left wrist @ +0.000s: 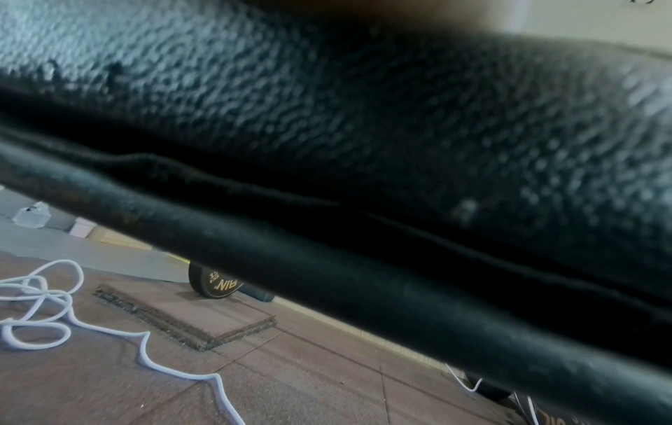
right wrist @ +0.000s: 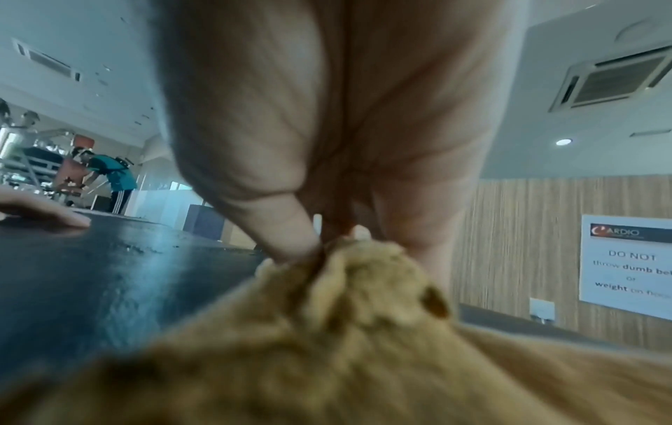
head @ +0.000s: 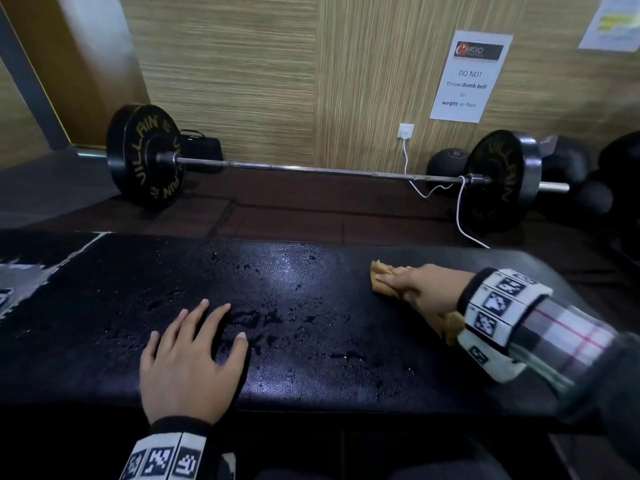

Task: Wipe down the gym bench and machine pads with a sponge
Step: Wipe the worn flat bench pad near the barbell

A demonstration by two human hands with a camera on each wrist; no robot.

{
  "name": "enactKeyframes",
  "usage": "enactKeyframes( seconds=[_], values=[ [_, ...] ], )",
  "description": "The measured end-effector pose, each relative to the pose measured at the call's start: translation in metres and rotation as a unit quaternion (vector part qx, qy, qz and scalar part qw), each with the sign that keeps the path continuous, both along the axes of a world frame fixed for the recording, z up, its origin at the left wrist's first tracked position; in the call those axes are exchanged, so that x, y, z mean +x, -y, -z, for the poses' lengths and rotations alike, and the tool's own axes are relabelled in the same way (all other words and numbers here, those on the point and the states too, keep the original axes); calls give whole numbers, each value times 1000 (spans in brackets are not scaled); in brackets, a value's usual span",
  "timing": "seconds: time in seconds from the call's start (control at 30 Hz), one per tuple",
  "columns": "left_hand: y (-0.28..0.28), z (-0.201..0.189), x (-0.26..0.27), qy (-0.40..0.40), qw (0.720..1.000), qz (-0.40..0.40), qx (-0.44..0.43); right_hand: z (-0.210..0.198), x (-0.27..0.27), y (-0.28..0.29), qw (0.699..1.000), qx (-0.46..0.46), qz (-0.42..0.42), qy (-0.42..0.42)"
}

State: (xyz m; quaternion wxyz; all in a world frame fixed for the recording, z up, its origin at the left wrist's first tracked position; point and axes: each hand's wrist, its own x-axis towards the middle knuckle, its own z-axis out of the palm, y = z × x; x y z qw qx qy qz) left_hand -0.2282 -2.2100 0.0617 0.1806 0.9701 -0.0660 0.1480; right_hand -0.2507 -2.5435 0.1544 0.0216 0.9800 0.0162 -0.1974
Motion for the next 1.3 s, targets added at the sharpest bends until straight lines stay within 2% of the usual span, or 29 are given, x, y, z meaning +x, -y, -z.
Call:
enactKeyframes(
  seconds=[0.1, 0.23, 0.4, 0.5, 0.6, 0.7, 0.77, 0.83, 0.93, 1.07, 1.2, 1.3],
  values=[
    [-1, 0, 0, -2, 1000, 0, 2, -2, 13, -24, 998, -57, 0, -9],
    [-2, 0, -1, -3, 1000, 4, 6, 2, 11, -58, 999, -17, -31, 21],
    [-3, 2, -1, 0, 1000, 7, 4, 41, -39, -73, 989, 96, -87, 70],
    [-3, 3, 0, 5, 1000, 8, 4, 50, -81, -58, 986, 101, -99, 86],
    [-4, 4, 0, 6, 1000, 10, 7, 42, -99, -34, 988, 108, -52, 92],
    [-4, 3, 0, 2, 1000, 11, 11, 37, -85, -16, 993, 68, 57, 82],
    [-3, 3, 0, -1, 1000, 8, 10, 34, -70, -20, 994, 34, 84, 59],
    [-3, 3, 0, -2, 1000, 6, 11, 28, -60, -37, 995, 14, 83, 54],
    [-3, 3, 0, 1, 1000, 7, 10, 23, -61, -73, 994, 57, 75, 63],
    [-2, 2, -1, 12, 1000, 7, -1, 33, -94, -102, 994, 71, 16, 77],
    [-2, 2, -1, 25, 1000, 9, -8, 47, -133, -86, 983, 96, 16, 155],
    [-2, 2, -1, 27, 1000, 13, -8, 55, -143, -60, 984, 103, 66, 127]
  ],
)
